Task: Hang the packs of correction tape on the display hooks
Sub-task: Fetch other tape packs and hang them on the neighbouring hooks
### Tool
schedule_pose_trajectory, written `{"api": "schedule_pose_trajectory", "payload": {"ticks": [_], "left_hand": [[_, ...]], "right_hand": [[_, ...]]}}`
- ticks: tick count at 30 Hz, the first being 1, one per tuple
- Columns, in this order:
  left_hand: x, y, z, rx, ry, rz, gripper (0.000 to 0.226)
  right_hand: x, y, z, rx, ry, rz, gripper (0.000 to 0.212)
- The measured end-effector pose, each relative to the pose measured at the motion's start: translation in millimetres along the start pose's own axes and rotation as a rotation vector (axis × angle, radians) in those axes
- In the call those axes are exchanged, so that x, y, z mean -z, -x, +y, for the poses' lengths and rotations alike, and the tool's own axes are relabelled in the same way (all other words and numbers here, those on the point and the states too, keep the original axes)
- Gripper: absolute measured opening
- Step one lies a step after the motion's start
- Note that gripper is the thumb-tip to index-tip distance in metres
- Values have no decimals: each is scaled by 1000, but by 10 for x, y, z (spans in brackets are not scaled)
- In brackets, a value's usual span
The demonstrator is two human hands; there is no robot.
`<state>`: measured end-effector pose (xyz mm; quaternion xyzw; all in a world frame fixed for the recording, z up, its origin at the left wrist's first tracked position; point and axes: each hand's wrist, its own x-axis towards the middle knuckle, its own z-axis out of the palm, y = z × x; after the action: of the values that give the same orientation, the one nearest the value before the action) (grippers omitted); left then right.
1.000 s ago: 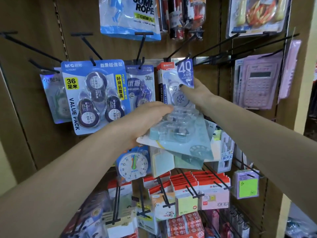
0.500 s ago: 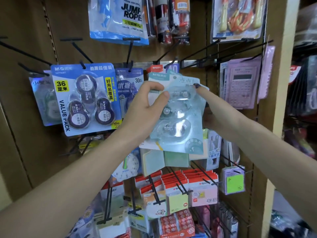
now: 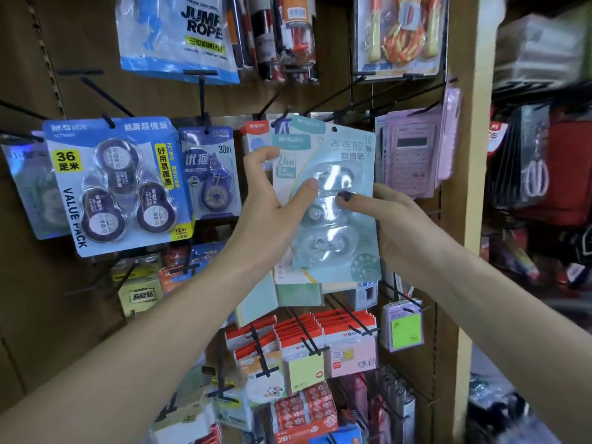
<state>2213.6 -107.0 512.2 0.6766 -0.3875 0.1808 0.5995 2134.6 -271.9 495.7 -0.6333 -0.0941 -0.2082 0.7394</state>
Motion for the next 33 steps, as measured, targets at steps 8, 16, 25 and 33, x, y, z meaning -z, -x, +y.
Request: {"api": "schedule_pose_trajectory", "payload": {"ticks": [8, 16, 25, 33], "left_hand": [[-292, -195, 27, 188, 72, -41, 77], [-420, -447, 9, 282, 158, -46, 62], [-547, -612, -49, 316, 227, -25, 60], [-564, -726, -163, 296, 151, -40, 62]], "right_hand": [[344, -83, -104, 93, 50, -19, 39], [509, -322, -226, 116, 99, -6, 43], [596, -463, -252, 109, 101, 31, 41], [664, -605, -209, 93, 90, 12, 38]]}}
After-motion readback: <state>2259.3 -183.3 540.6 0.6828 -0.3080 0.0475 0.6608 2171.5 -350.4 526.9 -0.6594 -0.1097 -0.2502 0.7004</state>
